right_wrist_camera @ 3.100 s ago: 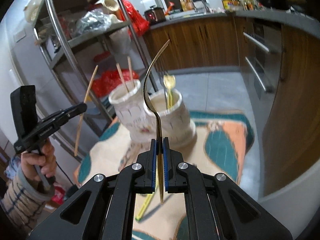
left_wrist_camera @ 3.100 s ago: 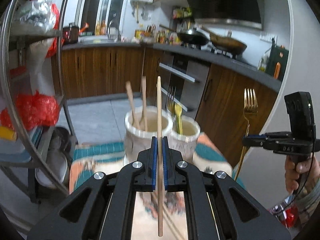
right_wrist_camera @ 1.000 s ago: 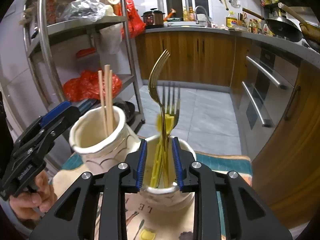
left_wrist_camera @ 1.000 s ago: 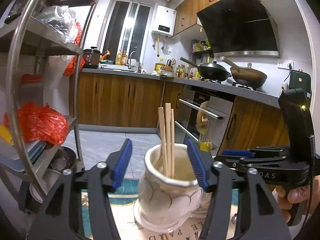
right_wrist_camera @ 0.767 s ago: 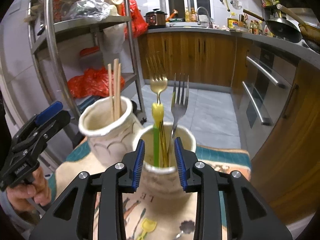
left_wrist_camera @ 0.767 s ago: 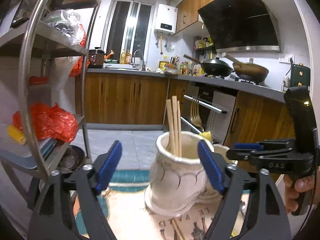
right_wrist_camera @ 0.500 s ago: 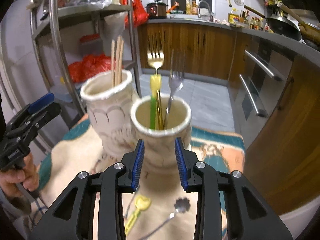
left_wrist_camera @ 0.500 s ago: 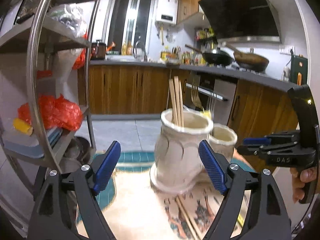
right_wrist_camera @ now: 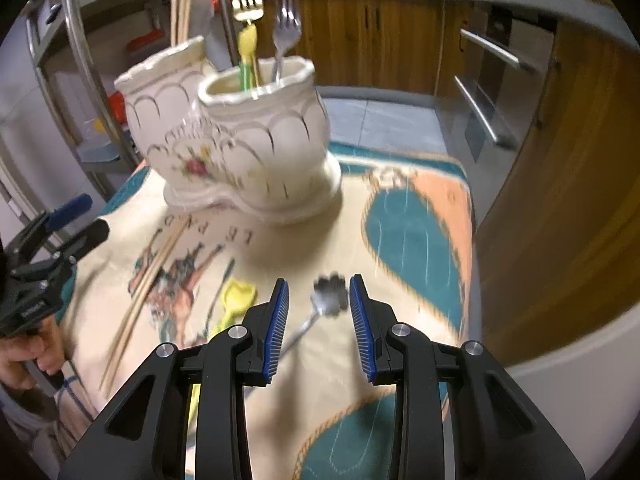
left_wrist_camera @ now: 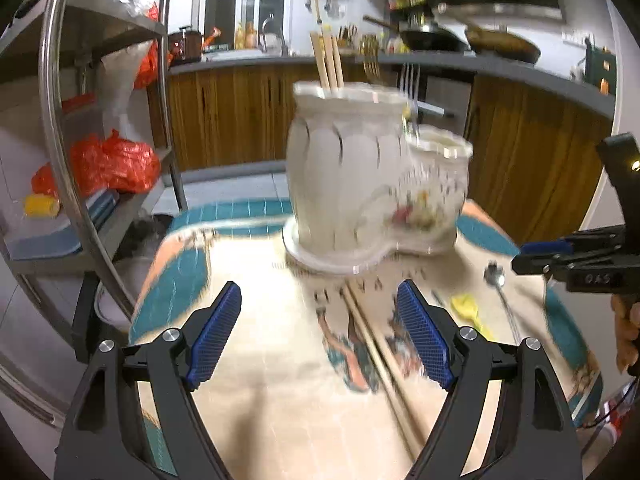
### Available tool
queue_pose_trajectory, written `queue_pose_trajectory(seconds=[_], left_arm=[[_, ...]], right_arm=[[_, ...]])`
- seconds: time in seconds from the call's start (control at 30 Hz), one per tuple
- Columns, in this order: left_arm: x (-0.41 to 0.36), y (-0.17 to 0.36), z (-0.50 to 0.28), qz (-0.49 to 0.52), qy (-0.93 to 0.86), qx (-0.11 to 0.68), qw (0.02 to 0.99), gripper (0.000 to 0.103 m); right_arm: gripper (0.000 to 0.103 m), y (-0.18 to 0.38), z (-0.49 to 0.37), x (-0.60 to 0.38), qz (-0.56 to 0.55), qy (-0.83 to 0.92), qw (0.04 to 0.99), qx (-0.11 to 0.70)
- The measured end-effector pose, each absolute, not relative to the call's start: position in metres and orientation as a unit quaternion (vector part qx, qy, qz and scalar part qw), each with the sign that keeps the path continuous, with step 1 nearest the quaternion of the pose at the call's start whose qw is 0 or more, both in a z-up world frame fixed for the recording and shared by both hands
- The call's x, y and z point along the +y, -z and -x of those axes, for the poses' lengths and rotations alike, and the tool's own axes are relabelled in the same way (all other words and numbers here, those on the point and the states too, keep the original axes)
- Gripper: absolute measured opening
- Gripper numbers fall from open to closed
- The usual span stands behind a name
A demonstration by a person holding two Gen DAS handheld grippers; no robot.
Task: Organize utensils
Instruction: 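Move both open tools back over the chopstick and silver spoon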
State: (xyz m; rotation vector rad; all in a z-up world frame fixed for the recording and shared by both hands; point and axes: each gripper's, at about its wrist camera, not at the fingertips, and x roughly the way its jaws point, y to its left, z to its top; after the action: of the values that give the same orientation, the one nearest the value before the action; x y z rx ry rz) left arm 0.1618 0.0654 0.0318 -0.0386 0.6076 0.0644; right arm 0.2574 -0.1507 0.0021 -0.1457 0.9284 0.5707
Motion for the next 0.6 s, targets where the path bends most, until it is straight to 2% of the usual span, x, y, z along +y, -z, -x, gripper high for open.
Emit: queue_pose_trajectory(seconds=[0.13, 0.23, 0.6], left_arm=[[0.062, -0.016, -0.16, 0.015, -0.031, 0.327, 0.945, 0.072], [0.059, -0.009, -0.158, 0.003, -0.03, 0.341, 0.94, 0.063], [0.047, -0.005, -0.166, -0.026, -0.014, 0.379, 0.925, 0.053]], right_arm=[[0.033, 0.011, -0.248, -0.156, 0.066, -0.273, 0.847, 0.452], [0.034, 0.015, -0.245, -0.158, 0.062, -0.273, 0.845, 0.455], [0.034, 0.025, -0.242, -0.151, 0.057, -0.275, 0.842, 0.462]])
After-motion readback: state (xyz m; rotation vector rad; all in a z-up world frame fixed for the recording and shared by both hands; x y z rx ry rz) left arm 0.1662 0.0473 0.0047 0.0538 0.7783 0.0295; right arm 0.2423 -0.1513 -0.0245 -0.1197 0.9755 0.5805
